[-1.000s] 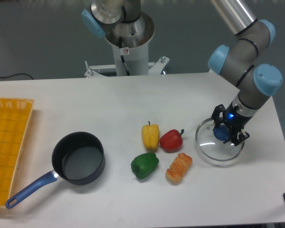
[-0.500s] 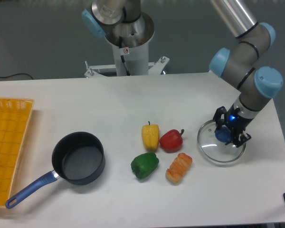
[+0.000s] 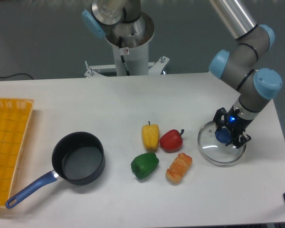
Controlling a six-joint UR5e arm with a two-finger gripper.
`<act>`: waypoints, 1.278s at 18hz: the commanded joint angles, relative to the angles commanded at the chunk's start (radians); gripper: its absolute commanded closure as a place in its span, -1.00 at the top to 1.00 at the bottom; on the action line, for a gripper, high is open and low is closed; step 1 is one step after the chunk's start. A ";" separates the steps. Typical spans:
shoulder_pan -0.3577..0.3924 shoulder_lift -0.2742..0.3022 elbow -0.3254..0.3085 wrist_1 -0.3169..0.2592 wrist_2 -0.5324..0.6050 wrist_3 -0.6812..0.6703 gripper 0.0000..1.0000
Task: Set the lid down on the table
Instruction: 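Hold the lid on the table and open the gripper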
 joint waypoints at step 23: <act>-0.002 -0.009 -0.006 0.003 0.034 0.002 0.22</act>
